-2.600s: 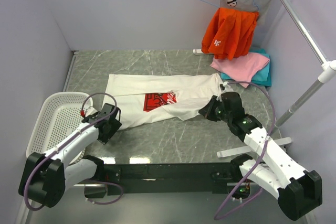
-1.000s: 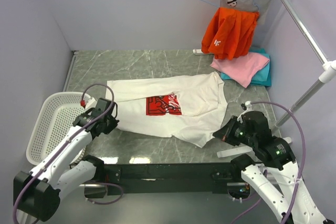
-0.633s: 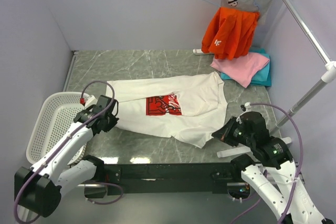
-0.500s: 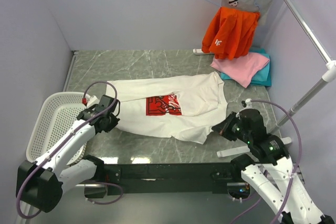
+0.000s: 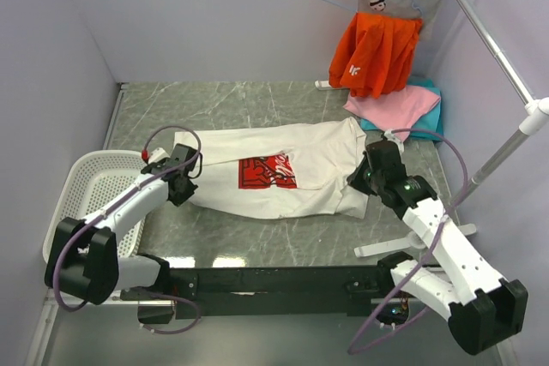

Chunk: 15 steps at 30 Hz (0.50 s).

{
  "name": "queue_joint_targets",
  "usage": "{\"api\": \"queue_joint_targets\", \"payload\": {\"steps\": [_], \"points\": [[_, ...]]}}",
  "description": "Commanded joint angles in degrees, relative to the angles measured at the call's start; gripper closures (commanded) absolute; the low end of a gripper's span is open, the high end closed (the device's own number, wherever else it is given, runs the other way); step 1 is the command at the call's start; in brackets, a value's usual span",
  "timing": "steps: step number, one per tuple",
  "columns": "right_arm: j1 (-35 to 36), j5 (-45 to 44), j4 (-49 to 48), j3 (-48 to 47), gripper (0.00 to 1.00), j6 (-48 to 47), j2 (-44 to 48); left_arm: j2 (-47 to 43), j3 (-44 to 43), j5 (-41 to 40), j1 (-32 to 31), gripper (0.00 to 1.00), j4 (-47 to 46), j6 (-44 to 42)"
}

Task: Fold and stack the t-shirts
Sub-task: Fold the other side of the tshirt into a rectangle

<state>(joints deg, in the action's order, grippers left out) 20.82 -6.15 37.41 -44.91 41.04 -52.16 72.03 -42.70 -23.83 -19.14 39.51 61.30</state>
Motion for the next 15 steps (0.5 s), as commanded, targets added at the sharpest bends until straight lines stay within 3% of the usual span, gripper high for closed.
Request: {"api": "queue_joint_targets", "payload": {"steps": [1, 15], "points": [[-3.14, -1.85, -6.91, -4.74, 1.00, -4.90, -3.81, 1.36, -2.30, -1.04, 2.87, 0.99, -3.12, -2.67], [-10.36, 3.42, -17.10, -11.51, 1.00, -10.45, -22.27, 15.23, -11.96, -1.30, 5.77, 0.99, -9.01, -9.35]]}}
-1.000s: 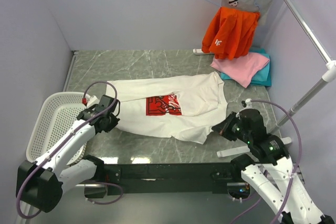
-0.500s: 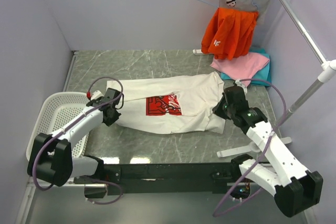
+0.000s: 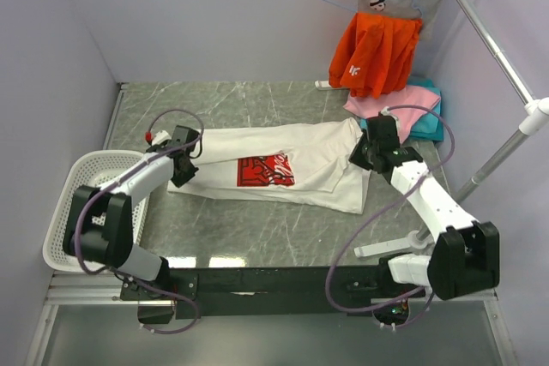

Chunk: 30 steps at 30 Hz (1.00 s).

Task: Fold and stack the t-shirts
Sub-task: Fold the other side of the tshirt into a rectangle

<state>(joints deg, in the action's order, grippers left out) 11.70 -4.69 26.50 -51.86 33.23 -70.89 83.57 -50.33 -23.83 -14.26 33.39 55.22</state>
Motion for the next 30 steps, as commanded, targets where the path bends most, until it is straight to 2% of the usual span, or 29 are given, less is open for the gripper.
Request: {"api": "queue_joint_targets", "payload": {"steps": [1, 12, 18, 21, 22, 24, 25, 27, 28, 30], "points": [[-1.51, 3.53, -7.07, -5.18, 1.00, -3.00, -5.73, 5.79, -5.91, -1.48, 0.99, 0.99, -2.54, -3.19], [-2.04, 8.55, -12.53, -14.22, 1.00, -4.92, -18.04, 14.34, -10.57, -3.76, 1.78, 0.99, -1.31, -3.46], [-3.26, 8.20, -12.00, -20.03, 1.00, -5.47, -24.90, 13.55, -9.71, -6.12, 2.39, 0.95, -1.57, -2.58], [-3.53, 10.39, -13.40, -22.22, 1.00, -5.63, -27.36, 12.85, -9.44, -6.58, 3.62, 0.90, -2.27, -3.80], [-3.53, 12.58, -13.67, -22.93, 1.00, -5.90, -28.93, 13.28, -9.61, -5.97, 3.89, 0.78, -2.45, -4.76], [-3.53, 15.58, -13.15, -26.25, 0.86, -7.47, -30.61, 13.90, -11.01, -5.96, 3.89, 0.56, -2.10, -5.47], [-3.53, 14.02, -10.79, -27.24, 0.77, -7.39, -31.49, 14.34, -11.37, -6.57, 3.89, 0.30, -1.58, -5.04], [-3.53, 13.65, -11.47, -25.68, 0.69, -7.91, -30.10, 14.25, -11.81, -6.75, 3.89, 0.26, -1.13, -5.04], [-3.53, 13.22, -13.13, -24.45, 0.54, -7.92, -27.31, 13.38, -11.55, -6.23, 3.89, 0.25, -1.57, -5.12], [-3.53, 14.00, -14.02, -21.72, 0.46, -8.27, -23.53, 12.24, -11.02, -4.91, 3.89, 0.24, -2.10, -5.04]]}}
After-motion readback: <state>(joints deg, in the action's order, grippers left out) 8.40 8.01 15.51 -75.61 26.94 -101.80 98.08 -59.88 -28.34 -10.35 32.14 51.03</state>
